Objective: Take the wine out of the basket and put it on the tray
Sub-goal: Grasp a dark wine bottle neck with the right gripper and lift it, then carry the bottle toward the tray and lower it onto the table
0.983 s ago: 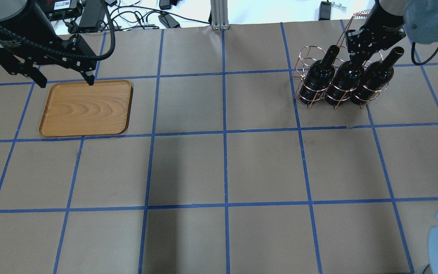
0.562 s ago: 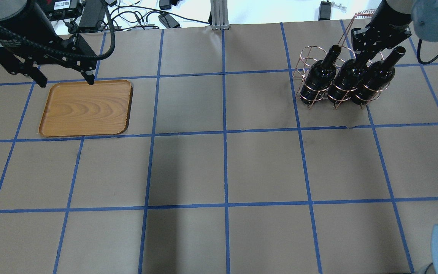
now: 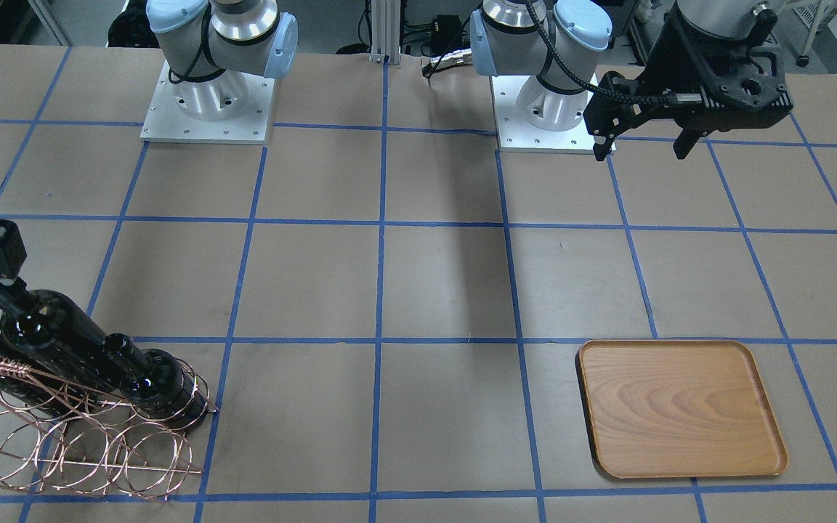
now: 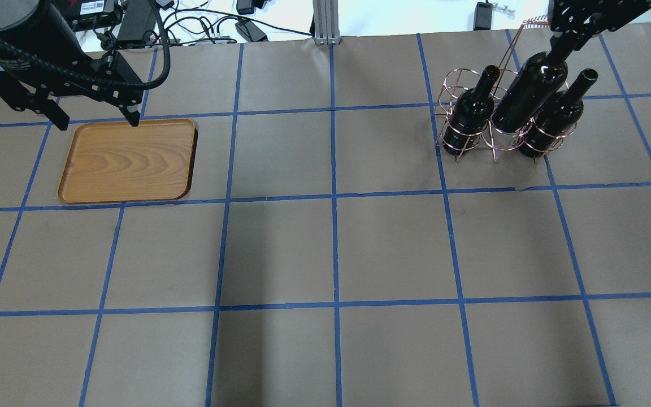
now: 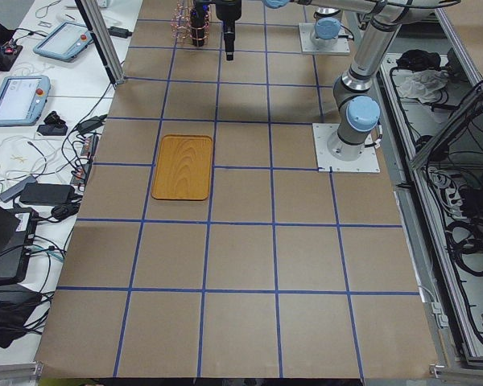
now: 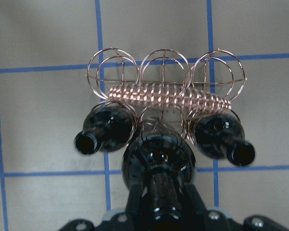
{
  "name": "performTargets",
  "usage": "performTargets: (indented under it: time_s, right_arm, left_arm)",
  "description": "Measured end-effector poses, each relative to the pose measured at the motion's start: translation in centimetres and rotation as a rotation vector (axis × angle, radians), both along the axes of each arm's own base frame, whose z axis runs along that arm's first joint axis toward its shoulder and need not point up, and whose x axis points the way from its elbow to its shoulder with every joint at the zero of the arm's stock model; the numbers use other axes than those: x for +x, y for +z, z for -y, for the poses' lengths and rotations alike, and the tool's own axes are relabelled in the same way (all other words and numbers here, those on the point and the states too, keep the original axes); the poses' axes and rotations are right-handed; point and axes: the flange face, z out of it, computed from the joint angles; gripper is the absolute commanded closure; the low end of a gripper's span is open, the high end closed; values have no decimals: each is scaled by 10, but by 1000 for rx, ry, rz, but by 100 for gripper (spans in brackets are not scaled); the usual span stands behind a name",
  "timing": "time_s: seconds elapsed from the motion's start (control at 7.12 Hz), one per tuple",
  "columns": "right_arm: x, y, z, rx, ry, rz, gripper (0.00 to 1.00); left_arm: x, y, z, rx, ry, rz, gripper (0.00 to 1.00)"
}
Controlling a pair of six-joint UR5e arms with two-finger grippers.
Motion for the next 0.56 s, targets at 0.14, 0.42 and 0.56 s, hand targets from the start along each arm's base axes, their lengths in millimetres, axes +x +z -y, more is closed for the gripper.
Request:
performTargets:
  time_s: [0.14,0.42,0.56]
  right_arm:
    - [9,32,-32,14,-15,-3,89]
    - [49,72,-91,58,-84,-2,92]
    - [91,75,-105,74,-111,4,94]
  left_arm:
    - [0,0,0,1,0,1,0]
    - [0,0,0,2,0,2,0]
    - [1,0,-1,2,1,2,0]
